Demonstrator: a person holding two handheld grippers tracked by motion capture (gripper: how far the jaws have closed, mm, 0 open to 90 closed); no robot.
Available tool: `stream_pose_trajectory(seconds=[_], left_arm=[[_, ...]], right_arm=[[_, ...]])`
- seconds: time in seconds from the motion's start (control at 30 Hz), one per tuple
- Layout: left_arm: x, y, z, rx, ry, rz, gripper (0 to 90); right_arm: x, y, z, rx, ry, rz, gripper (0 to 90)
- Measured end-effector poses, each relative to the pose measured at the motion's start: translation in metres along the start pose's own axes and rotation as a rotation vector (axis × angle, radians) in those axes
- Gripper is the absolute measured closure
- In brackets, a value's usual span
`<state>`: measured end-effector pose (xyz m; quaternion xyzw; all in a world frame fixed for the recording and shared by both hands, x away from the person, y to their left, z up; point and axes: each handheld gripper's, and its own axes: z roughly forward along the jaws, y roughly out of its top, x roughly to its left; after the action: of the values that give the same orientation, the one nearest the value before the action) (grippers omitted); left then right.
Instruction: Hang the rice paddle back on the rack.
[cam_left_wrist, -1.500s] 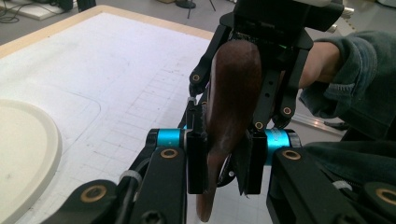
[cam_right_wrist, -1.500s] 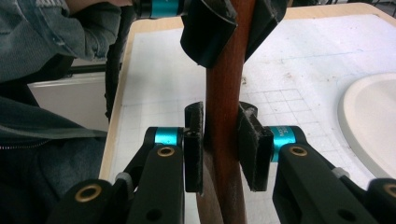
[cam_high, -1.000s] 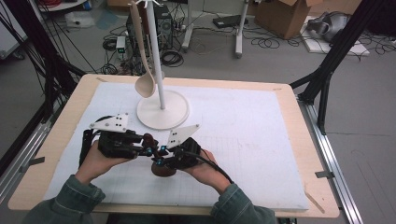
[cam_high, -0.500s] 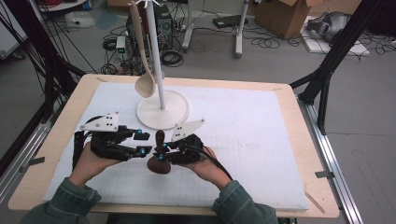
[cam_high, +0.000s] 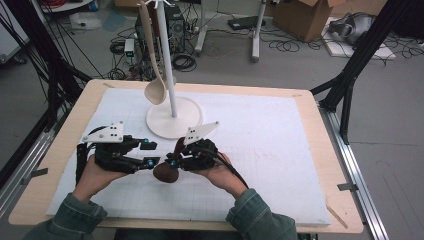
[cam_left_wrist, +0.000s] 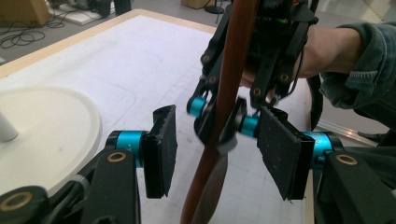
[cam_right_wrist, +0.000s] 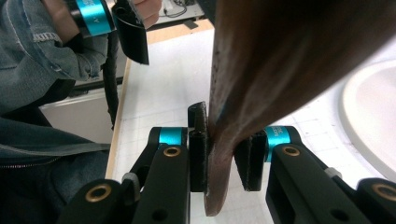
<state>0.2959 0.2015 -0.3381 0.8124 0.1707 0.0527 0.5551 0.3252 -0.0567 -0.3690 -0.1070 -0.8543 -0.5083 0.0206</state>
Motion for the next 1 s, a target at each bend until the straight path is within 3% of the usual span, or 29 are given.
stream_pose_trajectory(seconds=[0.13,0.37,0.6,0.7,1.0], left_arm=[[-0.002,0.003,0.007,0.009,-0.012,0.005,48.3],[-0.003,0.007,0.016,0.021,-0.036,0.014,51.1],[-0.002,0.008,0.015,0.012,-0.041,0.021,62.3],[-0.002,0.008,0.013,0.007,-0.031,0.037,73.4],[0.0,0.005,0.004,-0.003,0.001,0.026,75.4]], right_arm=[[0.003,0.003,0.006,0.02,0.021,-0.011,78.0],[0.007,0.005,0.016,0.023,0.012,-0.04,77.9],[0.01,0.007,0.023,0.005,0.012,-0.06,77.8],[0.01,0.007,0.025,-0.005,0.007,-0.067,77.6],[0.013,0.003,0.033,-0.017,-0.009,-0.056,74.4]])
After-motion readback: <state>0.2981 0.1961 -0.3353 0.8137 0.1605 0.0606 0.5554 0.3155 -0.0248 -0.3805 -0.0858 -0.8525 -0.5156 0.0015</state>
